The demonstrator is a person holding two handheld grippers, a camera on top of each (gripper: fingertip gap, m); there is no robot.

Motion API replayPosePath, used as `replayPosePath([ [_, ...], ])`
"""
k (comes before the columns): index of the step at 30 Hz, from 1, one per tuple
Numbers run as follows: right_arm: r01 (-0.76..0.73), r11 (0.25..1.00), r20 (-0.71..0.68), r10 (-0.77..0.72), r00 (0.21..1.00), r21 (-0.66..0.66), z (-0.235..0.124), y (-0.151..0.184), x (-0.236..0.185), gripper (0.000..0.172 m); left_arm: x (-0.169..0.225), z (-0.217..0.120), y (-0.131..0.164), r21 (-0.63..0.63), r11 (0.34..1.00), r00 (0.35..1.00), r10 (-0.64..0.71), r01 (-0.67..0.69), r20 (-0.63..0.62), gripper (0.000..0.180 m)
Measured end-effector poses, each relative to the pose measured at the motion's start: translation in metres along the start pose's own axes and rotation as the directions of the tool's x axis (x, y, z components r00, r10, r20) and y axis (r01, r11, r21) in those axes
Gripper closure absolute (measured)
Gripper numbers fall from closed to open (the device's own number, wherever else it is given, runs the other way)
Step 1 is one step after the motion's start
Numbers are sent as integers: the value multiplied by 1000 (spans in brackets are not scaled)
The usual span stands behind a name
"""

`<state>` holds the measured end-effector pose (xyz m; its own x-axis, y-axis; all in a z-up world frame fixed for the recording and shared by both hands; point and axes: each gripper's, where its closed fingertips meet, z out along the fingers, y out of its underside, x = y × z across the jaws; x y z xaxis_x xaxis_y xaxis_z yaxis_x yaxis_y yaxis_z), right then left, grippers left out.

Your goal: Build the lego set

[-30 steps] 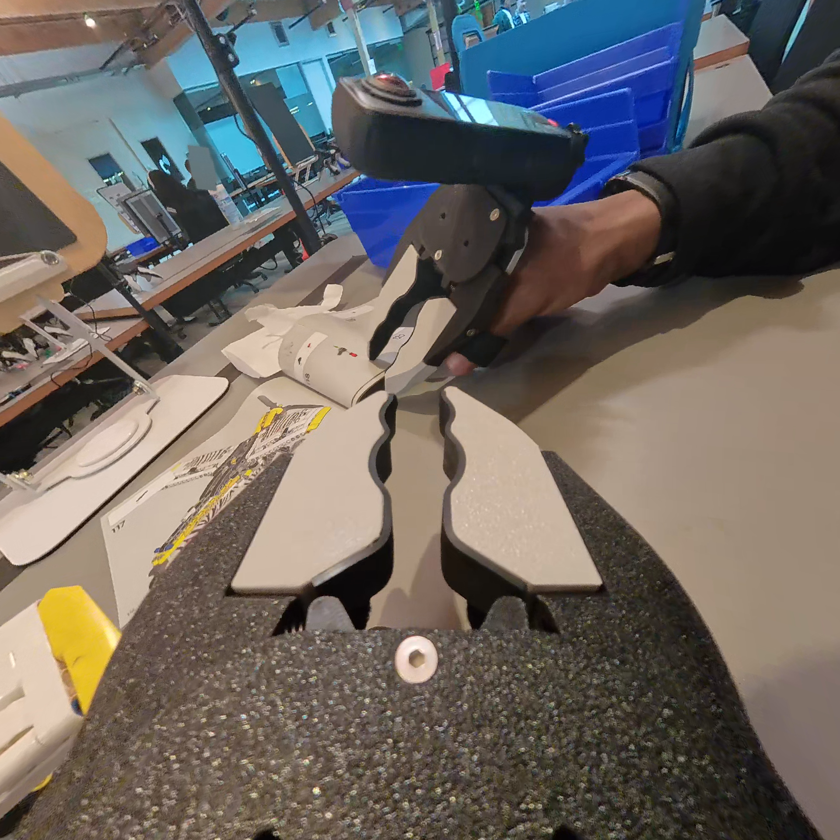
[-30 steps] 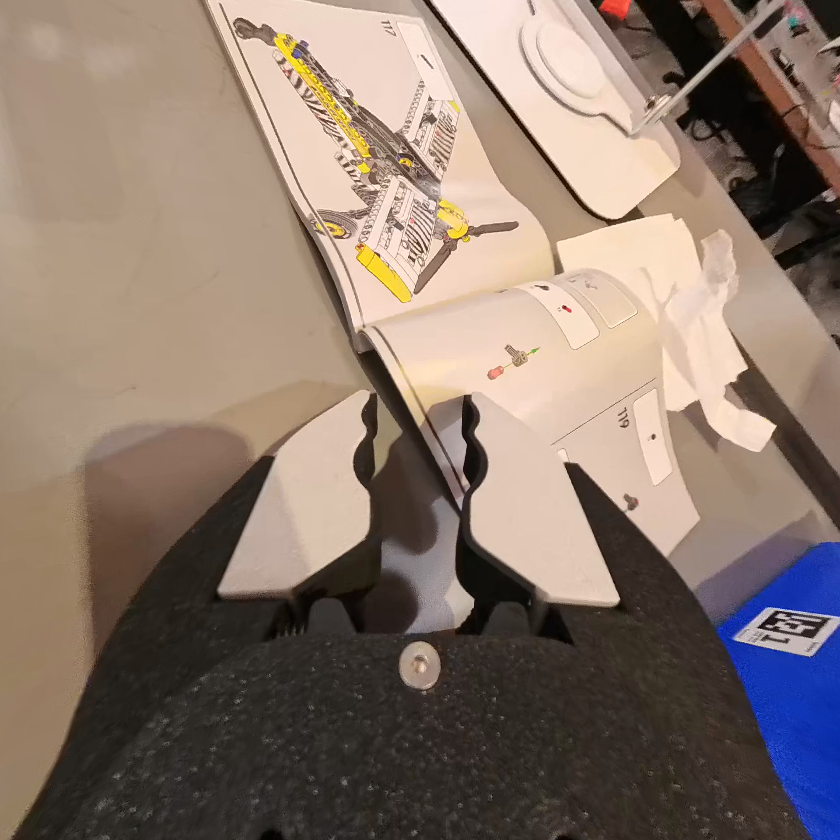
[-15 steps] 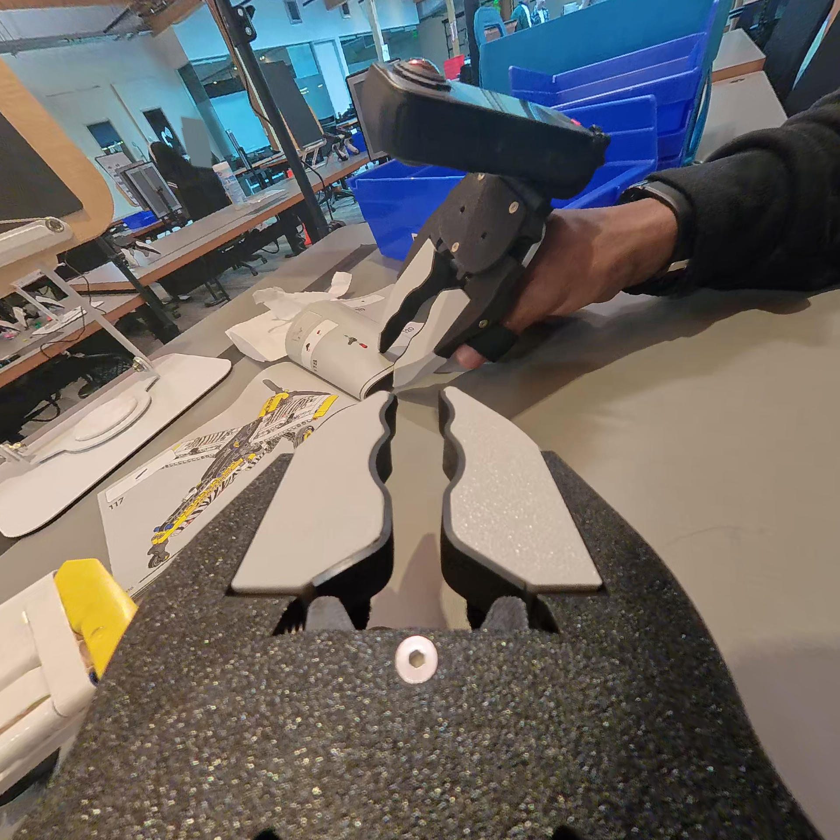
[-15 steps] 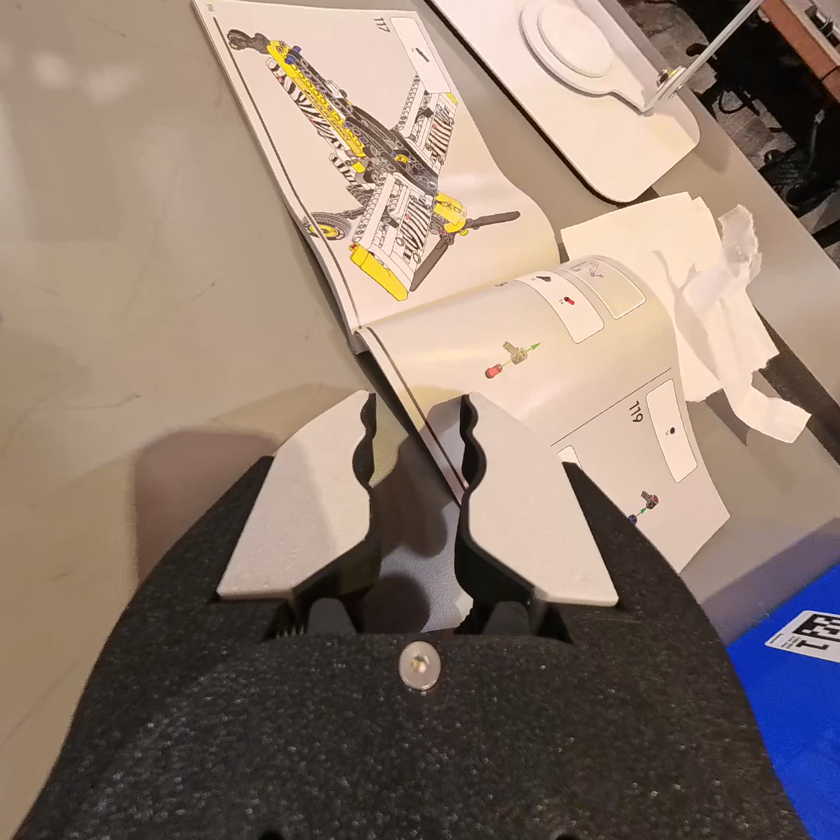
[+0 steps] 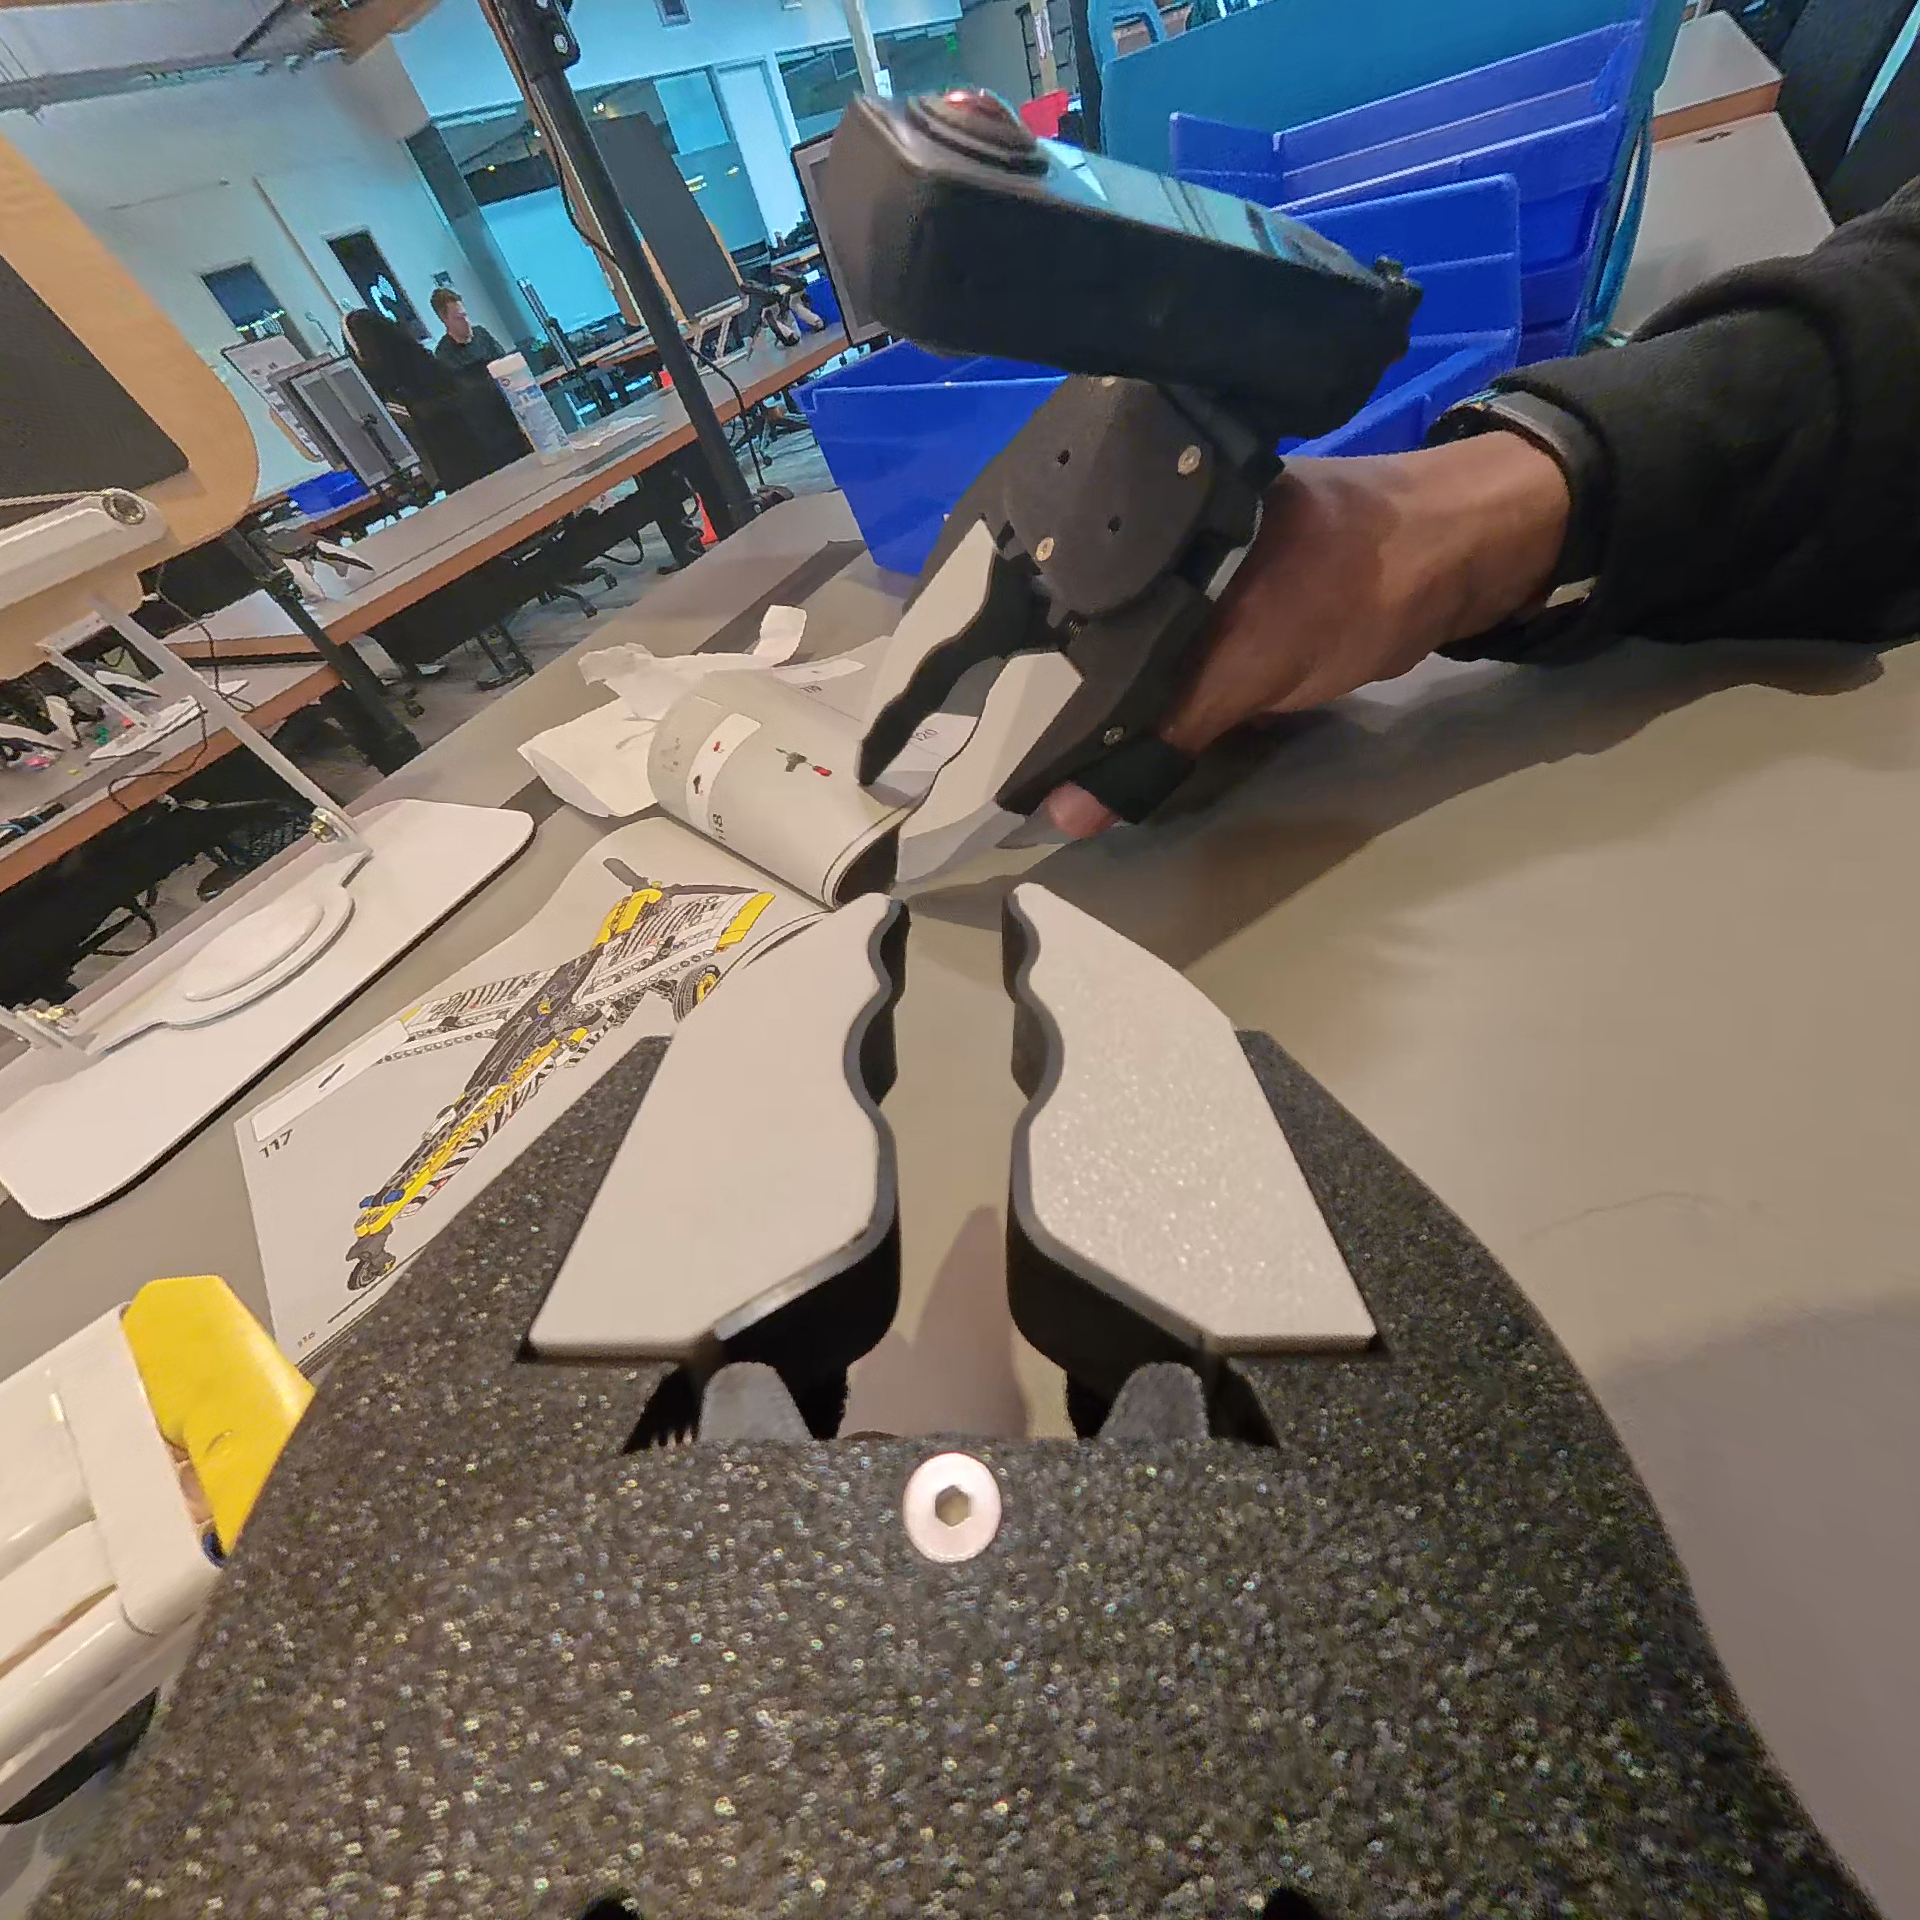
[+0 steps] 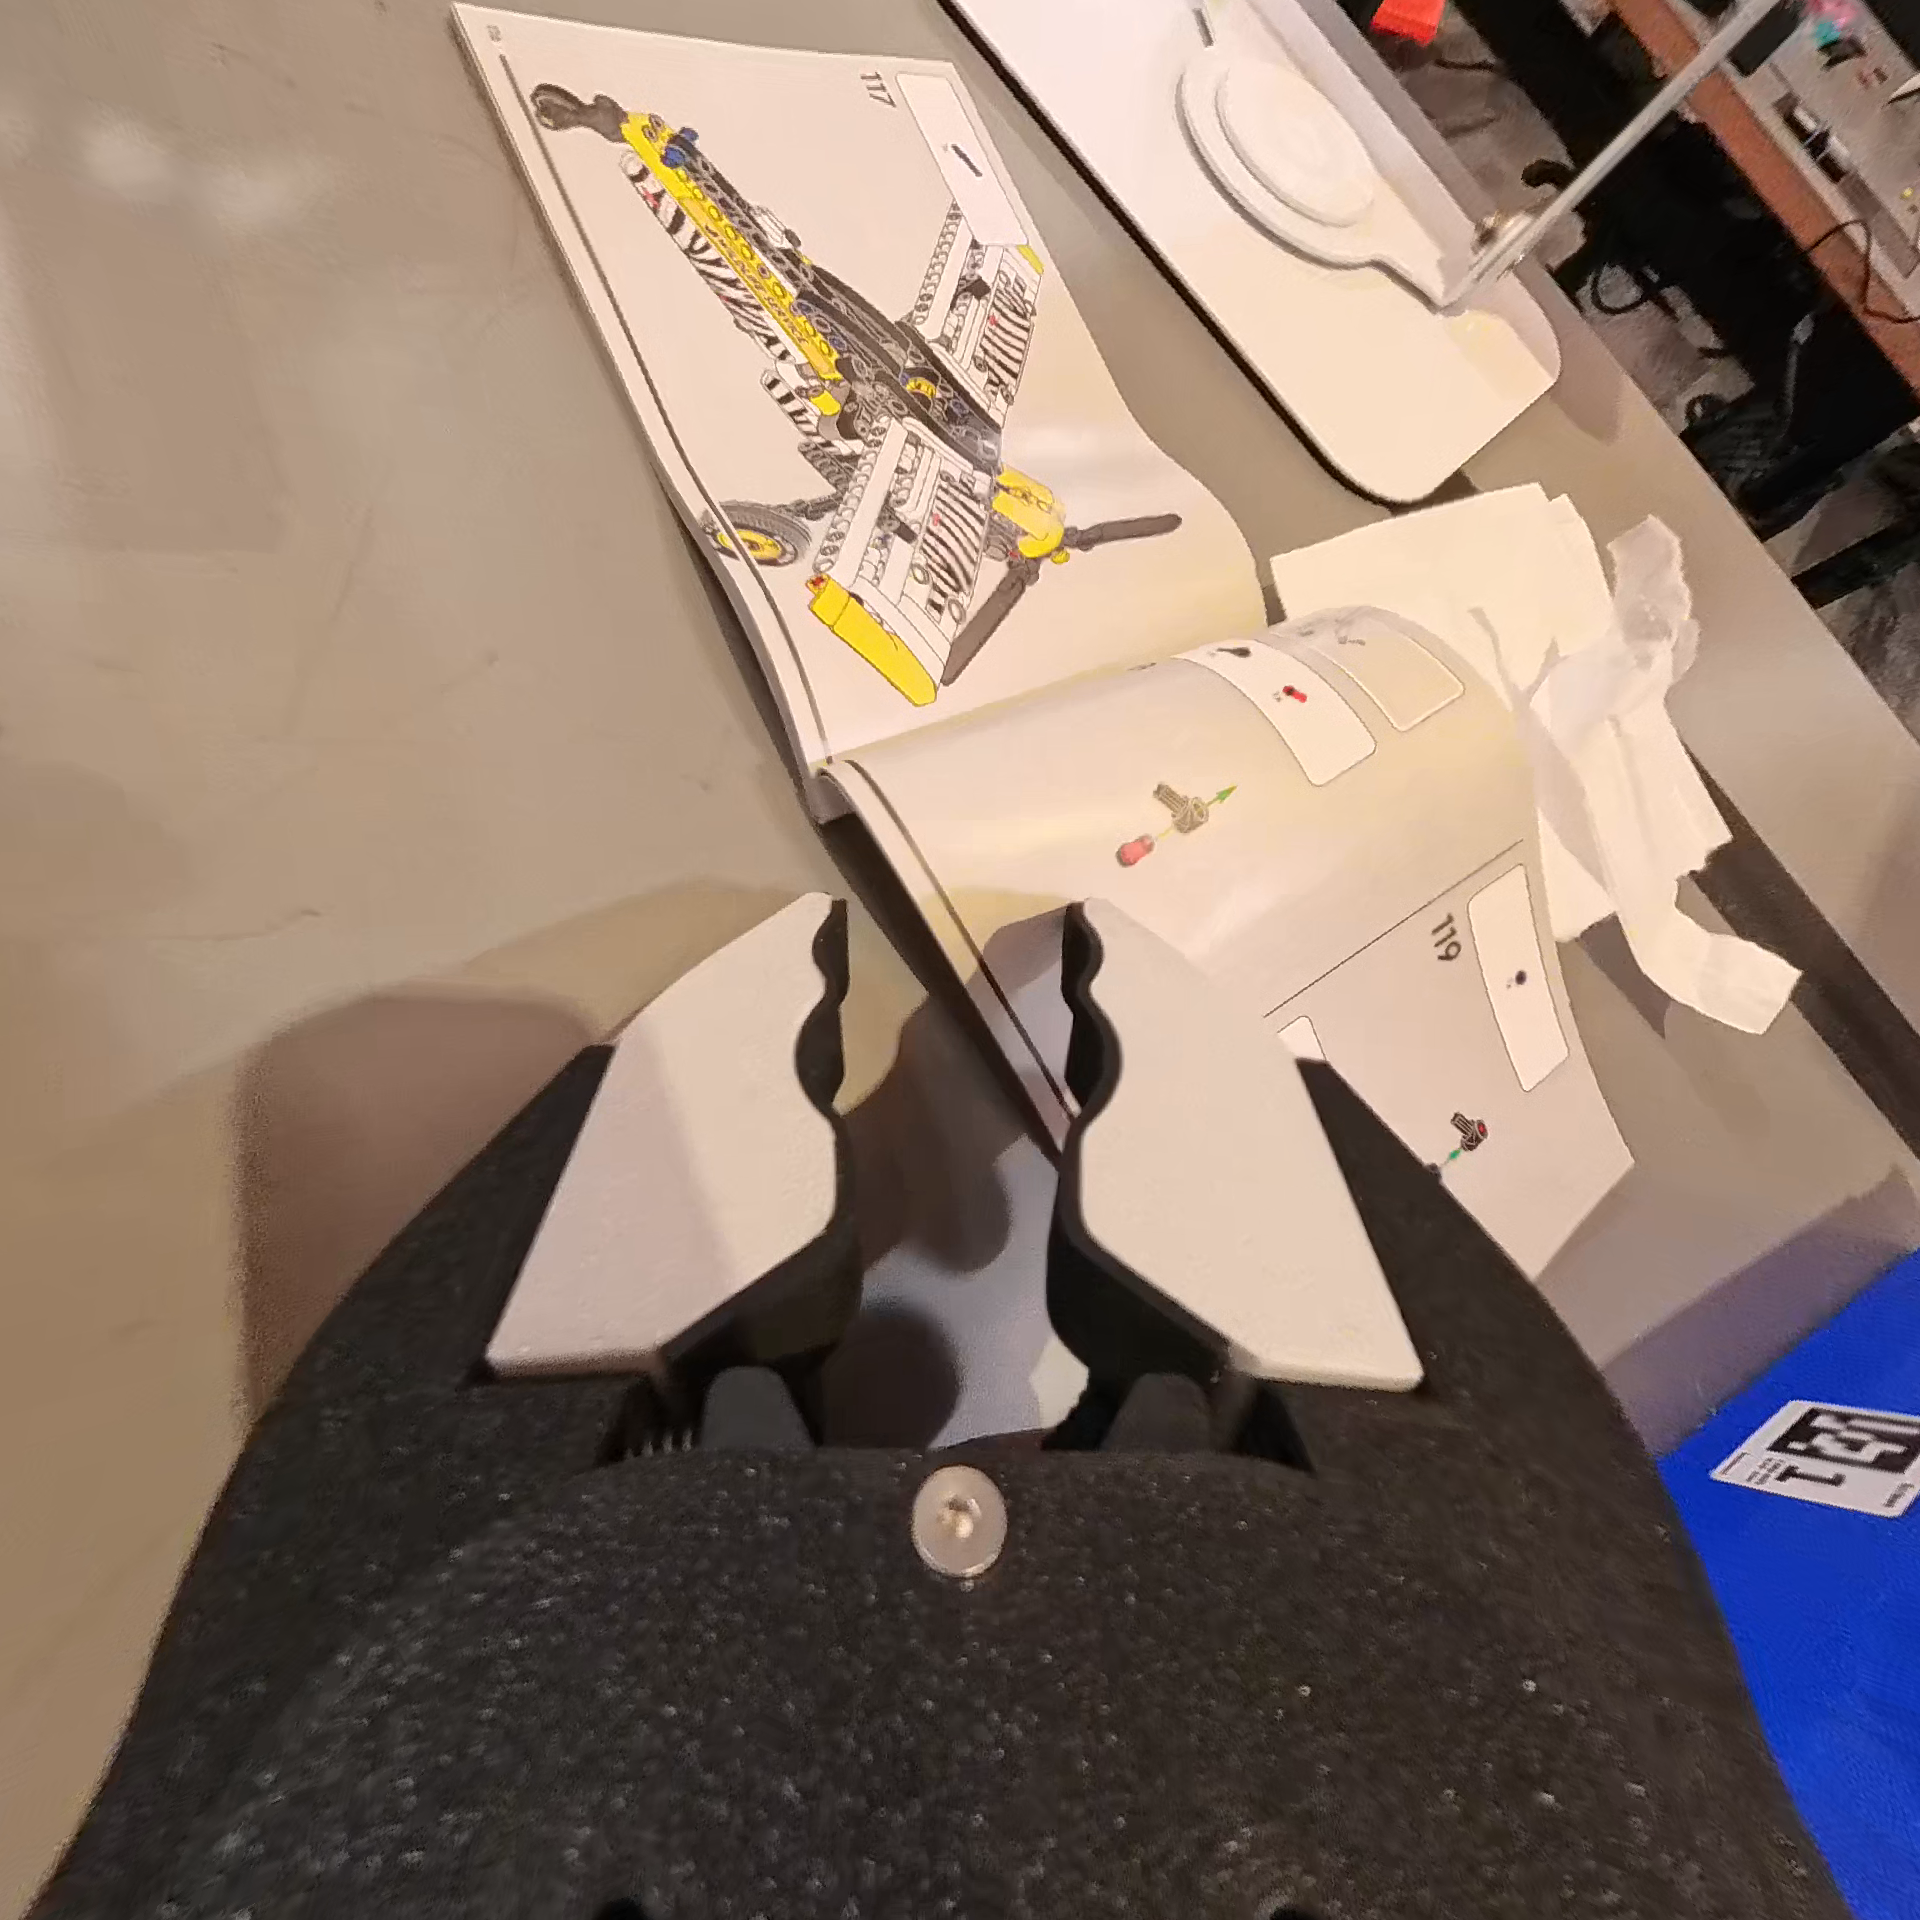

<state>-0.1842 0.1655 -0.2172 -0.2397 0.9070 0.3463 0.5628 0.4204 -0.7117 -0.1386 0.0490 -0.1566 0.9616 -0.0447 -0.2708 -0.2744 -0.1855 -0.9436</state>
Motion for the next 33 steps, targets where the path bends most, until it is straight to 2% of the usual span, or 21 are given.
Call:
replayPosePath([
  [3,-41,994,44,37,998,100,-7,-17,-7,125,1,1,1,-6,1000,1000,9,-9,-3,163],
  [5,-84,982,172,54,984,168,-20,-33,-24,125,3,1,1,-13,1000,1000,16,-16,-7,163],
  [8,-77,964,305,-4,952,254,-53,-59,-37,131,2,2,2,-18,1000,1000,15,-15,-3,163],
  [10,-105,950,357,-7,934,293,-80,-75,-25,135,1,2,2,-23,1000,1000,10,-10,1,163],
  [12,-80,957,363,-28,931,279,-104,-78,6,136,1,2,3,-26,1000,1000,7,-6,4,163],
  [15,64,988,211,-93,973,139,-124,-43,90,136,0,3,3,-25,1000,1000,7,-7,6,163],
  [17,94,995,91,-92,992,-21,-127,6,156,141,1,3,3,-28,1000,1000,11,-11,5,163],
  [19,52,981,84,-37,996,-186,-121,63,194,145,1,3,4,-33,999,1000,16,-15,5,163],
  [21,31,944,154,21,988,-327,-110,109,199,148,2,4,4,-40,999,1000,19,-19,4,163],
  [24,144,874,220,-44,975,-464,-94,146,188,152,2,5,6,-50,999,1000,21,-21,4,163],
  [27,236,814,243,-121,962,-530,-86,160,185,154,2,5,6,-51,998,1000,19,-19,3,163],
  [33,267,809,261,-147,954,-524,-84,166,187,153,3,4,5,-48,999,1000,21,-21,-2,163],
])
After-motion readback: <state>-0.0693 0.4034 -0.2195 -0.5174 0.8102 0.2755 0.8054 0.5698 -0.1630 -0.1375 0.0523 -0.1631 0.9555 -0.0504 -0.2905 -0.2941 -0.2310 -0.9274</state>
